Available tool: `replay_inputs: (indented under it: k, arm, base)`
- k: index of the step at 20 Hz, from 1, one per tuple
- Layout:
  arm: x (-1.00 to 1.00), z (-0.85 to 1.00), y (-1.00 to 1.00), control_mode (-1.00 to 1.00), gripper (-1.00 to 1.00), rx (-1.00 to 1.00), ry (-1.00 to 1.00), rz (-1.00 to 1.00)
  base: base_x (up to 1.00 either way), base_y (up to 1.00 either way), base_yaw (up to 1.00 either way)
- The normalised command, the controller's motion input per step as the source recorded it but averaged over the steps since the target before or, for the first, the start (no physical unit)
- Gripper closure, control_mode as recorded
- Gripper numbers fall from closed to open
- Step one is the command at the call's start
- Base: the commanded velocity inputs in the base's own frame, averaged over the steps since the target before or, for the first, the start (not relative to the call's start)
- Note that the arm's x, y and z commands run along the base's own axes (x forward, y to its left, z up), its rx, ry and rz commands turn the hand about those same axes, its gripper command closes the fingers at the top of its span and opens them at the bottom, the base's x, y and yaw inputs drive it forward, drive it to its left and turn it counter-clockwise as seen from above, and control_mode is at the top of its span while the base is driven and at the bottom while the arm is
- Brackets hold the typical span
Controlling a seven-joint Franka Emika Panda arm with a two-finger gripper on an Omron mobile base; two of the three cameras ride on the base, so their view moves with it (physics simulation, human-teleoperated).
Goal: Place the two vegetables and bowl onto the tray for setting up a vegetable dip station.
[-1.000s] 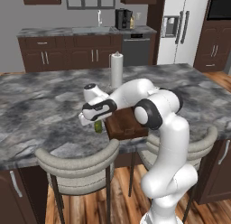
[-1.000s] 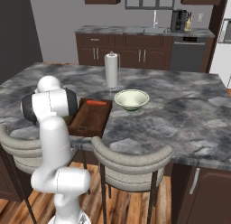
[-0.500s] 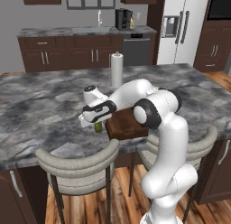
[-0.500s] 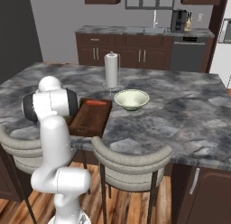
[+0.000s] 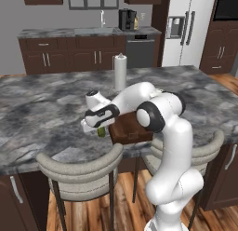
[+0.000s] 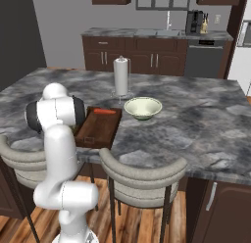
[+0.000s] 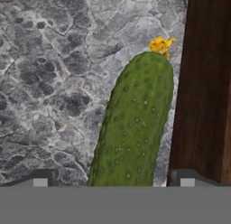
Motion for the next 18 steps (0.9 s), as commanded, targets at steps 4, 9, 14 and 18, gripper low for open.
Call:
replay_inputs:
  k: [4, 9, 14, 18]
  arm:
    - [0.00, -0.19, 0.00, -1.00, -1.00, 0.00, 0.00, -0.01]
    - [0.00, -0.14, 0.00, -1.00, -1.00, 0.00, 0.00, -0.01]
    - [0.00, -0.02, 0.00, -1.00, 1.00, 0.00, 0.00, 0.00]
    - [0.00, 0.00, 0.00, -1.00, 1.00, 0.00, 0.00, 0.00]
  base:
    - [0.00, 0.00, 0.00]
    - [0.00, 0.00, 0.00]
    - [0.00, 0.00, 0.00]
    - [0.00, 0.00, 0.00]
